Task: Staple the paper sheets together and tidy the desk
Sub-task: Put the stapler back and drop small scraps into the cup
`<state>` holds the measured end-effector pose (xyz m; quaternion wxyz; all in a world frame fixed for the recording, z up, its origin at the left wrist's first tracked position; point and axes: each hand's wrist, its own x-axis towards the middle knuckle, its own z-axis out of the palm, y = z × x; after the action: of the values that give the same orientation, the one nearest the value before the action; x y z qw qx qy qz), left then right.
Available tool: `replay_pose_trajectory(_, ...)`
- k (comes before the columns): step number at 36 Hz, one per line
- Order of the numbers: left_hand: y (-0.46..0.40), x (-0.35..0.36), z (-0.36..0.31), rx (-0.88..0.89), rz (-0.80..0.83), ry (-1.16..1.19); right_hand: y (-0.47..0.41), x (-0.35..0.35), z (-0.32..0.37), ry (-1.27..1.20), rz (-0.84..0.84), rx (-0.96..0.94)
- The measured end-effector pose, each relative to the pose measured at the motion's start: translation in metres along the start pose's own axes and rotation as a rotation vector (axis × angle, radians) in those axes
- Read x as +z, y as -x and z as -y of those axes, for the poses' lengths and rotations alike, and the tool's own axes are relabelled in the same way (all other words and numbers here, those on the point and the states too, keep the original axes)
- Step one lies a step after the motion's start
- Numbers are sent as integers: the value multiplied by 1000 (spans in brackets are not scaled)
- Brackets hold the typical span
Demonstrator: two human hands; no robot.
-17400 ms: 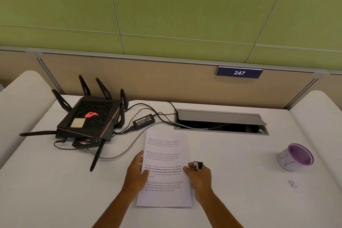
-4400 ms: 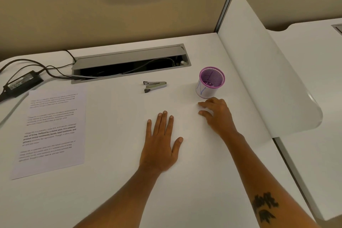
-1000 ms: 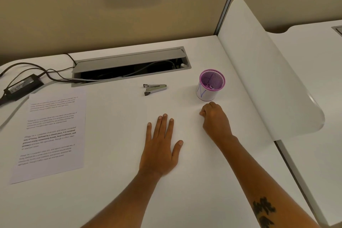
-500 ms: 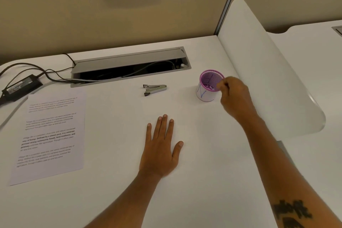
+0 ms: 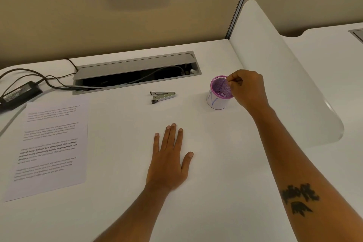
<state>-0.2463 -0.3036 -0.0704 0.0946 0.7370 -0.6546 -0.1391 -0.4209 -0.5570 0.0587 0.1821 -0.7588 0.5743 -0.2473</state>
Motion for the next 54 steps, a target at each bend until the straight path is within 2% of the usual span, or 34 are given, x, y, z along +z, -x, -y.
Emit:
replay_pose_trajectory(8,0,0,0,-1,1,-6,46,-4,4,-208,-74,133)
replay_pose_trajectory(16,0,-1,-1,3,-5,-8,107,49,-26,-73,116,219)
replay_pose_trajectory(33,-1,4,0,-9,-10,-8,104,84,-32,151,124,68)
replay_pose_trajectory(49,-1,6,1,-15,-6,-8,123,86,-32,328,171,-67)
replay_pose_trajectory(54,-1,4,0,-13,-6,2,116,76,-36,206,229,-12)
